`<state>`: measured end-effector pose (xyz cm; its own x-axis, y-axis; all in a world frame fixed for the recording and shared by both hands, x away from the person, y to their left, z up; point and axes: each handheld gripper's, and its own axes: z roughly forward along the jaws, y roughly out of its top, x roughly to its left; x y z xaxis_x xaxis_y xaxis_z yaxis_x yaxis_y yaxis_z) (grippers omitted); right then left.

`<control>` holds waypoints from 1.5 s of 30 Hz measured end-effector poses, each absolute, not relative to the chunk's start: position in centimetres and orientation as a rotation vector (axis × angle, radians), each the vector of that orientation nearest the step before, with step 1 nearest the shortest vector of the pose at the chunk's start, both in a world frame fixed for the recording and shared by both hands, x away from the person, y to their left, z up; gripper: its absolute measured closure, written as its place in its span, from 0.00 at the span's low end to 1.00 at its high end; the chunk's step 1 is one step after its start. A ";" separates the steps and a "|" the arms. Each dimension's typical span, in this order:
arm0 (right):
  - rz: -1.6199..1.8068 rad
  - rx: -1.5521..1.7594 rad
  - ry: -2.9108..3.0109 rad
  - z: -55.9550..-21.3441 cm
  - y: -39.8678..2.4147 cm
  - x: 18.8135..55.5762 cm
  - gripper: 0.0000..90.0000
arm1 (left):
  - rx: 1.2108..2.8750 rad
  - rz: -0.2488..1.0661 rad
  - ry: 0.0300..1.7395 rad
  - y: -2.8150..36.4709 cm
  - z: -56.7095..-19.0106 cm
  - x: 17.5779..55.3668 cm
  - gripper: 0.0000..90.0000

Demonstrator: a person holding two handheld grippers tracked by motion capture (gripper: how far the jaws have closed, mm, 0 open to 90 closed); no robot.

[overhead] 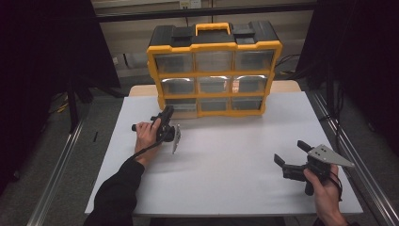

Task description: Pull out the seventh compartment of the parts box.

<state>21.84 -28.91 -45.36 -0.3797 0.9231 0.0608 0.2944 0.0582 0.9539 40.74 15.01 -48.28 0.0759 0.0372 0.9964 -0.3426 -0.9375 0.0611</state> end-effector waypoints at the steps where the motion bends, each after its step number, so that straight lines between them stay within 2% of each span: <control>1: 1.338 1.222 1.739 -45.4 -28.9 21.8 0.00 | 2.083 1.946 -0.305 15.0 -48.2 40.6 0.88; 16: 1.339 1.214 1.736 -45.3 -28.9 21.8 0.00 | 2.026 1.934 -0.300 15.0 -48.5 40.4 0.87; 18: 1.337 1.211 1.739 -45.3 -28.9 21.8 0.00 | 2.053 1.969 -0.303 15.0 -48.3 40.2 0.88; 37: 1.336 1.213 1.739 -45.3 -28.9 21.8 0.00 | 2.055 1.968 -0.308 15.1 -48.3 39.3 0.88; 42: 1.338 1.212 1.738 -45.3 -28.9 21.8 0.00 | 2.087 1.946 -0.296 15.2 -48.1 38.9 0.88; 43: 1.341 1.213 1.734 -45.3 -28.9 21.8 0.00 | 2.051 1.929 -0.301 15.1 -48.1 39.0 0.87; 45: 1.338 1.212 1.740 -45.3 -28.9 21.8 0.00 | 2.070 1.957 -0.313 15.0 -48.1 38.7 0.88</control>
<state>21.82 -28.91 -45.34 -0.3832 0.9221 0.0541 0.2892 0.0641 0.9551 38.69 15.00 -48.08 0.0611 0.0310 0.9977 -0.3409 -0.9387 0.0501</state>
